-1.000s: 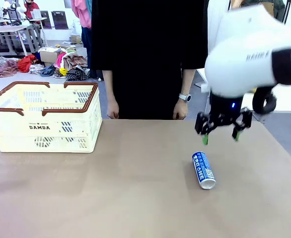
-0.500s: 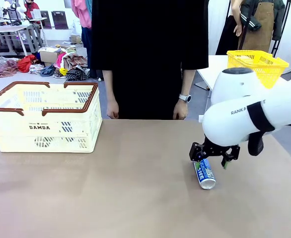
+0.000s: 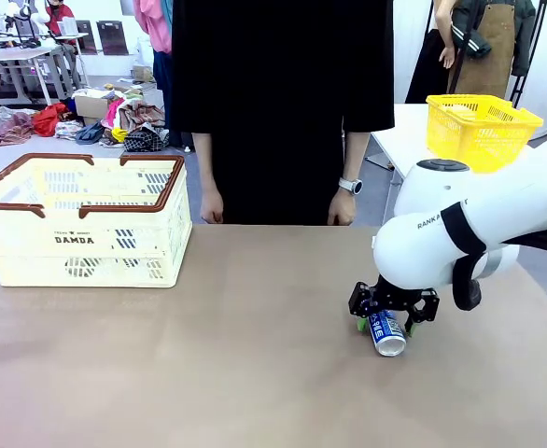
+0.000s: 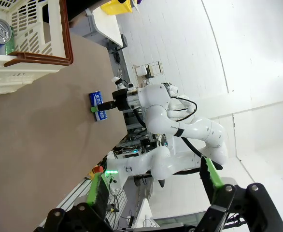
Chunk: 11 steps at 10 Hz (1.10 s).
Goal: Place the drinks into the Shopping basket.
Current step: Pick up one drink and place it into the Shopping basket.
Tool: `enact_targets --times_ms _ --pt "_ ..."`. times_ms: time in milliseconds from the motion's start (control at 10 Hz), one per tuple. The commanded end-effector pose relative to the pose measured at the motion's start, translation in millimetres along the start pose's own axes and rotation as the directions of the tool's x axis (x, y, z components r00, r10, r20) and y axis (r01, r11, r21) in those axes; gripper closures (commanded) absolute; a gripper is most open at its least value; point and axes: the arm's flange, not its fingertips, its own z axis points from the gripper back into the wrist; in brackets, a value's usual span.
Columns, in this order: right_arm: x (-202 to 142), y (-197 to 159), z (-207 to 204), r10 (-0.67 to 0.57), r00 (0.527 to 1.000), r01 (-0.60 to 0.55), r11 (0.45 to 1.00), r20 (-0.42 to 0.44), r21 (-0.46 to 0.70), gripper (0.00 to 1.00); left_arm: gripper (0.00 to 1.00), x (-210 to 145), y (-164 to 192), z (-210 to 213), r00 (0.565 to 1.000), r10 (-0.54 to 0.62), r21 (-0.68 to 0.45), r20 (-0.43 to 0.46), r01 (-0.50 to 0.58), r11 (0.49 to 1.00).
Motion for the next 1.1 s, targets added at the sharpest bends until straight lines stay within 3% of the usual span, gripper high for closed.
enact_targets --times_ms 0,100,200,1000 --pt "0.0 6.0 3.7 0.007 1.0 -0.007 1.0 0.012 -0.016 0.39 0.0 -1.1 -2.6 -1.3 1.0 0.0 -0.026 0.009 0.0 1.0" --pt "-0.4 6.0 2.9 0.018 1.0 -0.018 1.0 0.003 -0.011 0.96 0.0 -1.1 -2.6 -1.3 1.0 0.0 -0.026 0.009 0.0 1.0" --pt "-0.4 4.6 4.1 0.016 1.0 -0.016 1.0 -0.002 0.001 1.0 0.0 -1.1 -2.6 -1.3 1.0 0.0 -0.026 0.009 0.0 1.0" --pt "-1.4 3.0 5.3 0.036 0.999 -0.035 0.999 -0.025 0.005 1.0 0.0 -1.1 -2.6 -1.3 1.0 0.0 -0.026 0.009 0.0 1.0"
